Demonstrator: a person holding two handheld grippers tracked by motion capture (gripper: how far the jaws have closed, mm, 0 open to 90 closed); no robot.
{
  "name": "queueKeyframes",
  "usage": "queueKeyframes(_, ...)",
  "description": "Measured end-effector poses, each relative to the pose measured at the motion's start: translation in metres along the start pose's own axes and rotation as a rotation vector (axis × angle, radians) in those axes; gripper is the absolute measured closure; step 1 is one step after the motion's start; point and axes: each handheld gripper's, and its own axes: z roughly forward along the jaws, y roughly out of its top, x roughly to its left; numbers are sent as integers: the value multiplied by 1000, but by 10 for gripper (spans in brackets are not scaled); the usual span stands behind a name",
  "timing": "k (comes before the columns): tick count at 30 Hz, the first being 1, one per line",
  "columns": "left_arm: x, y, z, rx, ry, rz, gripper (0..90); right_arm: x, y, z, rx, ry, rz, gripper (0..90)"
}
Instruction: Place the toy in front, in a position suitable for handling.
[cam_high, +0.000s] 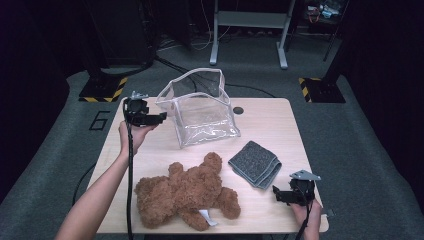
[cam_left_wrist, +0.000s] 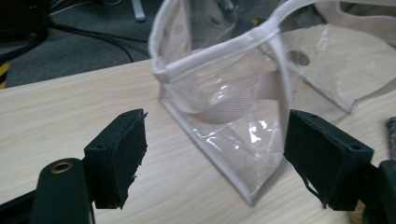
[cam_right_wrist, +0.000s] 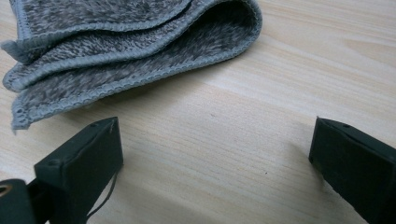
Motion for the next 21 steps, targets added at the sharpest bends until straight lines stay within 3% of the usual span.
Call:
queueKeyframes(5, -13, -1, 8, 18, -20, 19, 178, 0, 0, 0, -1, 0, 4, 22)
queueKeyframes(9, -26, -3, 25, 40, -36, 34, 150, 0, 0, 0, 0, -1, 1, 22)
queueKeyframes(11, -29, -3, 29, 47, -35, 24, 151, 0, 0, 0, 0, -1, -1, 22)
queueKeyframes(13, -33, -2, 36, 59, -39, 46, 163, 0, 0, 0, -1, 0, 4, 22)
queueKeyframes(17, -39, 2, 48, 68, -32, 75, 340, 0, 0, 0, 0, 0, 4, 22)
queueKeyframes(21, -39, 2, 52, 27, -11, 48, 511, 0, 0, 0, -1, 1, 5, 22)
